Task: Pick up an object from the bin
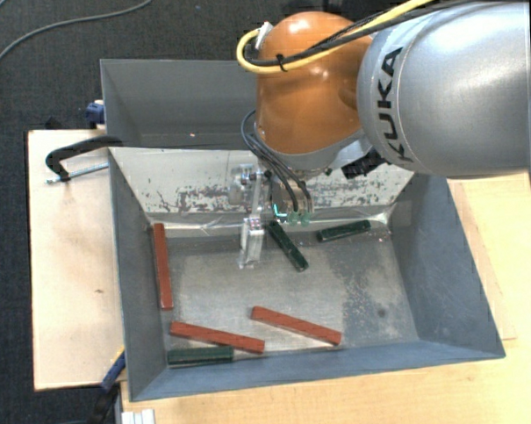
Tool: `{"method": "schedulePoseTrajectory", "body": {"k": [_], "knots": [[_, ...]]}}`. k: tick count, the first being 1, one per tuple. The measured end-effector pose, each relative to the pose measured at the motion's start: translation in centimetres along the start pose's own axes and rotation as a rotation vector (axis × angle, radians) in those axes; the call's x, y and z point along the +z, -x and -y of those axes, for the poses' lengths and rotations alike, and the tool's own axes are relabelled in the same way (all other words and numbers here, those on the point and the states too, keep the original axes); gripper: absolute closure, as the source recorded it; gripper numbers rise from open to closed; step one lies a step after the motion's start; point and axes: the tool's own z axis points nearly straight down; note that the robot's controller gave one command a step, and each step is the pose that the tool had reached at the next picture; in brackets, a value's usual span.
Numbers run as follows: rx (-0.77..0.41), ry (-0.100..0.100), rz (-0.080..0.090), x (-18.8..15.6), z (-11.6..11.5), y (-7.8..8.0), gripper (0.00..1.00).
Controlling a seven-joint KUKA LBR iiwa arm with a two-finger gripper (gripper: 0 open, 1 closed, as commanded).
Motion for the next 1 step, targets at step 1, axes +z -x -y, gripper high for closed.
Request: {"method": "schedulePoseTrajectory", "body": {"k": [1], "knots": [[-0.45,-0.001,0.003,17.35,1.17,-3.73,0.0]]}}
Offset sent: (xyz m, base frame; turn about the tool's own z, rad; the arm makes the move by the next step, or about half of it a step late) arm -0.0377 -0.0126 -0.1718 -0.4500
